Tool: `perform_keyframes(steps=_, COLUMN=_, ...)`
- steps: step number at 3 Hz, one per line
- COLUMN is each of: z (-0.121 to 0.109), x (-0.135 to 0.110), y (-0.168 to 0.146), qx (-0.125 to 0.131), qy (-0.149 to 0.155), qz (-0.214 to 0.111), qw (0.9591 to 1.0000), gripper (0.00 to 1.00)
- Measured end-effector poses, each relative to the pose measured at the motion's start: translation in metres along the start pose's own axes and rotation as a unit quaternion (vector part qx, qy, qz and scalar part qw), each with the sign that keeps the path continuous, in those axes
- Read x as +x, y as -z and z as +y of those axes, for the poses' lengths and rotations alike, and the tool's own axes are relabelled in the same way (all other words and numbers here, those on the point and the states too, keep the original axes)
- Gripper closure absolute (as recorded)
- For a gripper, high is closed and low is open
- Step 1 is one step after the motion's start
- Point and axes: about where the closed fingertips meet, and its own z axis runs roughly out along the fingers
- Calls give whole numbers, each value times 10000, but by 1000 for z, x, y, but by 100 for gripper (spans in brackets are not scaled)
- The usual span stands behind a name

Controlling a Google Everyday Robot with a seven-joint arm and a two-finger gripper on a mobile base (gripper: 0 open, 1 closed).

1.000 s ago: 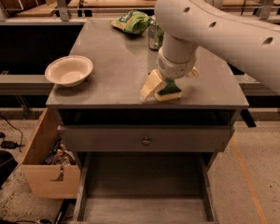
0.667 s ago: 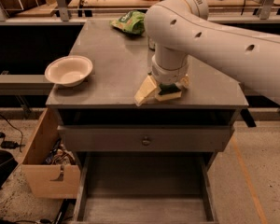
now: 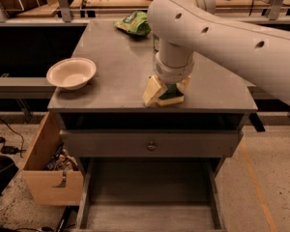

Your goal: Place sponge into paper bowl

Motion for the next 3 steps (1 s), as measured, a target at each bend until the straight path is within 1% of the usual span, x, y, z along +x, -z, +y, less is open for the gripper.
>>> perform_keyframes(steps=1, z=-1, x=-2, y=7, qx=0, qy=0, qz=0, qw=10000, gripper=93)
perform_keyframes(steps=2, z=-1, x=-2, y=7, qx=0, qy=0, qz=0, qw=10000, gripper=100)
perform_keyframes(steps=3, z=-1, x=-2, y=7, qx=0, qy=0, qz=0, qw=10000, gripper=100)
